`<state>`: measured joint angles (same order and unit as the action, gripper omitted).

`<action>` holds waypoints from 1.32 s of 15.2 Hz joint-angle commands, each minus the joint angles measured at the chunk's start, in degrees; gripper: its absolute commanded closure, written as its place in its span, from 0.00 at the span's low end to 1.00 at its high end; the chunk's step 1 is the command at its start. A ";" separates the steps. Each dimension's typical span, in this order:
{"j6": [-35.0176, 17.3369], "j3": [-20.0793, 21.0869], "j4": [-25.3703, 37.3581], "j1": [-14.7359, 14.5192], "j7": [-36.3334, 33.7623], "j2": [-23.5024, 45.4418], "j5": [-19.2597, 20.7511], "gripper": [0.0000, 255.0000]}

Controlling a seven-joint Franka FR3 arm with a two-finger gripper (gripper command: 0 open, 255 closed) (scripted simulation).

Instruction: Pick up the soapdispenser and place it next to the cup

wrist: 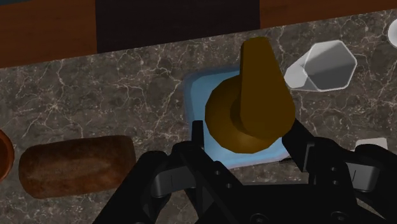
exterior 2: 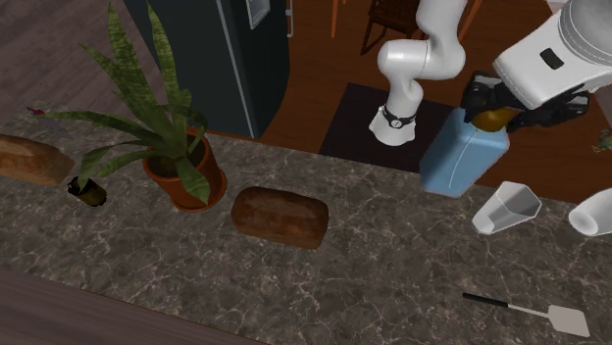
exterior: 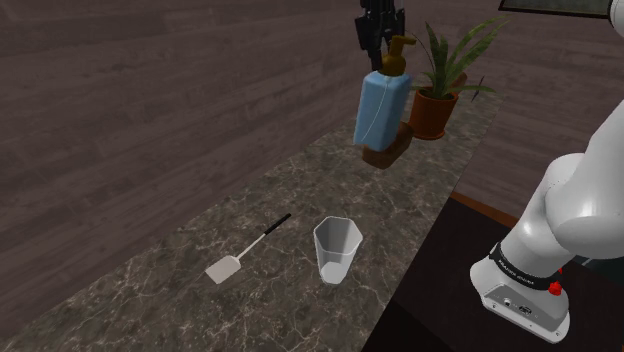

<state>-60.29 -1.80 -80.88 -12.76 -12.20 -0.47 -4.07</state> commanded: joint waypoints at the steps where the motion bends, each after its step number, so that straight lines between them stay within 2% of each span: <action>1: -0.82 1.45 0.40 -1.43 -3.31 0.98 -1.14 1.00; 9: -2.61 6.36 6.73 -6.88 -14.61 7.87 -4.30 1.00; 16: -2.36 9.84 18.45 -12.41 -24.06 17.95 -5.42 1.00; 17: -2.33 9.88 18.73 -12.53 -24.22 18.17 -5.43 1.00; 20: -5.45 9.78 13.94 -12.41 -23.52 16.55 -5.38 1.00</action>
<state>-64.91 7.98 -65.82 -25.15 -35.80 16.42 -9.45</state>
